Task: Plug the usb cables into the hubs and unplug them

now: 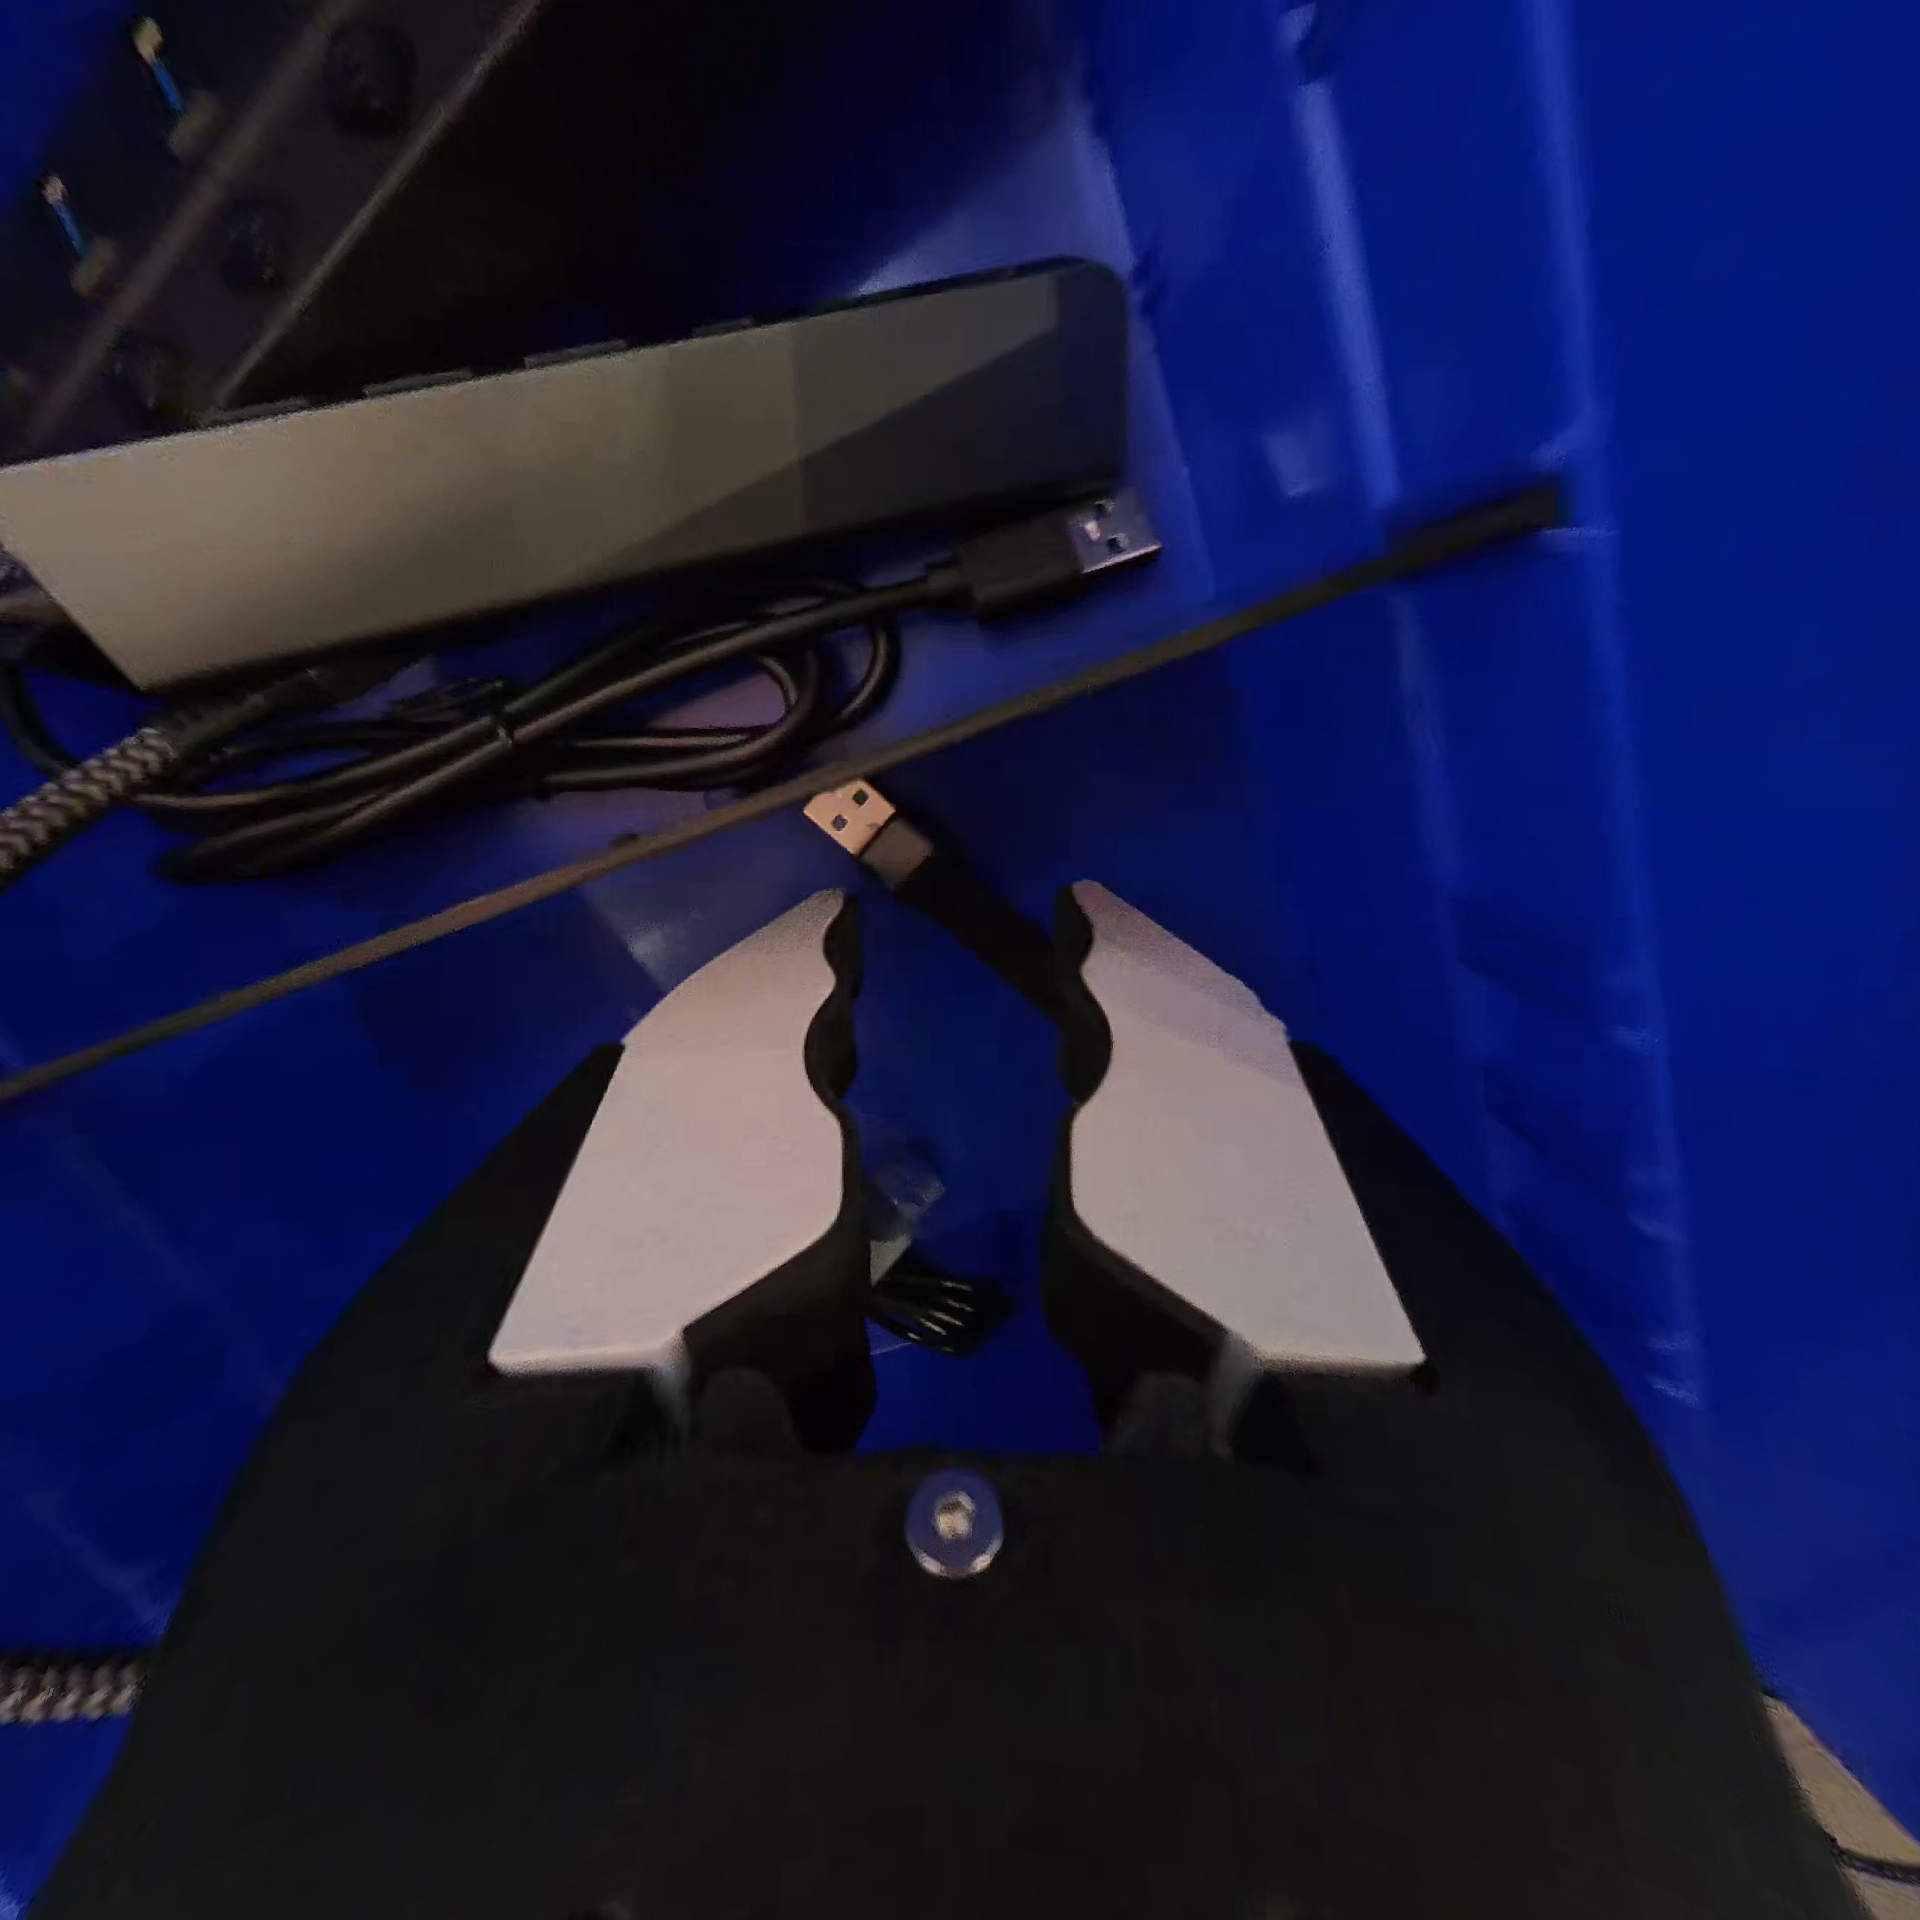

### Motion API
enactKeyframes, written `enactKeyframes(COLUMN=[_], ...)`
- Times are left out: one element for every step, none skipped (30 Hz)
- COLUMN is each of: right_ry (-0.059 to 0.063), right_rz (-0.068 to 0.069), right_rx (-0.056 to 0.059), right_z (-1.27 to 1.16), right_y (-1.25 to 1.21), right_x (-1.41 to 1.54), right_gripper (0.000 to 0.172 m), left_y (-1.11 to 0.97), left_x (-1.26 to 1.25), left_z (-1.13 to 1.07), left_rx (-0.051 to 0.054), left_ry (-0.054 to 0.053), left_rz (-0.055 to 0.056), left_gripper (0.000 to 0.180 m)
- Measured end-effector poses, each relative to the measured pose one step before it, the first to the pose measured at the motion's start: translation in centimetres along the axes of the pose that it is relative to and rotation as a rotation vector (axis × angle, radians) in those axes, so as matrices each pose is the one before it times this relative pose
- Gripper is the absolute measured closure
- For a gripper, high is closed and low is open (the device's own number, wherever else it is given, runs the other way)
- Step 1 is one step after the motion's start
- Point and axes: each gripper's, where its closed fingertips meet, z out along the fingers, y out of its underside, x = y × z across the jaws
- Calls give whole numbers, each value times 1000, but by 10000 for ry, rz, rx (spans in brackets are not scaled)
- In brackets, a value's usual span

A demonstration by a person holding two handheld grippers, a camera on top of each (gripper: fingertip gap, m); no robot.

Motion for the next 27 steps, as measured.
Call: enactKeyframes(right_ry=[-2, -1, -1, 2, 2, -2, -1, -1, 1, 2, 2, 2, 0, -3, -5, -4, -3, -3, -4, -5, -4, -1, 0, 1, -1, -2, -1], right_rz=[-12, -9, -7, -10, -11, -4, 1, 1, 0, -1, -1, -1, 0, 6, 9, 6, 3, 3, 7, 8, 6, 3, 1, 1, 1, 2, 0], right_rx=[3, 2, 2, 3, 3, 0, -1, -1, 0, 1, 1, 1, 0, -2, -3, -2, -1, -1, -2, -3, -2, -1, 0, -1, 0, -1, 0], right_z=[3, -7, -1, 0, 0, -6, -1, 0, 0, -6, 0, -6, 0, 1, 7, 1, -1, 2, 1, 1, 1, -1, 0, 6, -4, -1, 0], right_y=[-8, 3, -2, -4, -4, 5, 1, 1, 0, -8, -1, 4, 0, 2, -1, 2, 1, 1, 3, 3, 2, 1, 0, -4, 5, 1, 0], right_x=[-16, -14, -10, -4, -4, -5, -2, -1, 2, 5, 3, -3, 0, 5, 7, 5, -5, 8, 4, 2, 4, -4, 0, 6, 6, -4, -2], right_gripper=[101, 101, 101, 101, 101, 101, 101, 101, 101, 101, 101, 101, 101, 101, 101, 101, 101, 101, 101, 101, 101, 100, 100, 100, 100, 100, 100], left_y=[313, -381, 28, -32, -8, -13, -40, -32, 19, 31, 41, 40, -47, -137, -120, -161, -204, -170, -275, -380, -442, -516, -724, -781, -755, -971, -1185], left_x=[-227, 34, -205, -40, -16, 14, 4, 22, -8, -24, -40, -126, -67, 89, 1, 42, 133, -55, 10, 171, 16, -80, 130, 199, 228, 617, 1151], left_z=[560, 94, 123, -31, 31, -3, -12, -18, -15, -27, -54, -137, -226, -290, -355, -378, -395, -475, -589, -664, -810, -971, -1154, -1322, -1453, -1568, -1562], left_rx=[-242, 288, -12, 8, -51, -30, 39, 88, 124, 177, 188, 176, 196, 221, 175, 164, 169, 133, 197, 267, 306, 339, 446, 438, 349, 433, 526], left_ry=[-58, 213, 15, -61, -88, -71, -54, 60, 129, 110, 77, 5, 12, 79, 6, 23, 59, -55, -28, 65, -35, -119, -7, -14, -74, 71, 284], left_rz=[-72, -231, -141, 45, 112, 130, 162, -2, -51, -10, -17, -15, 45, 101, 45, 108, 188, 71, 109, 115, 44, 56, 124, 115, 149, 271, 425], left_gripper=[146, 156, 157, 158, 159, 159, 160, 160, 161, 162, 163, 165, 165, 166, 166, 166, 166, 166, 166, 166, 166, 166, 167, 167, 167, 167, 167])
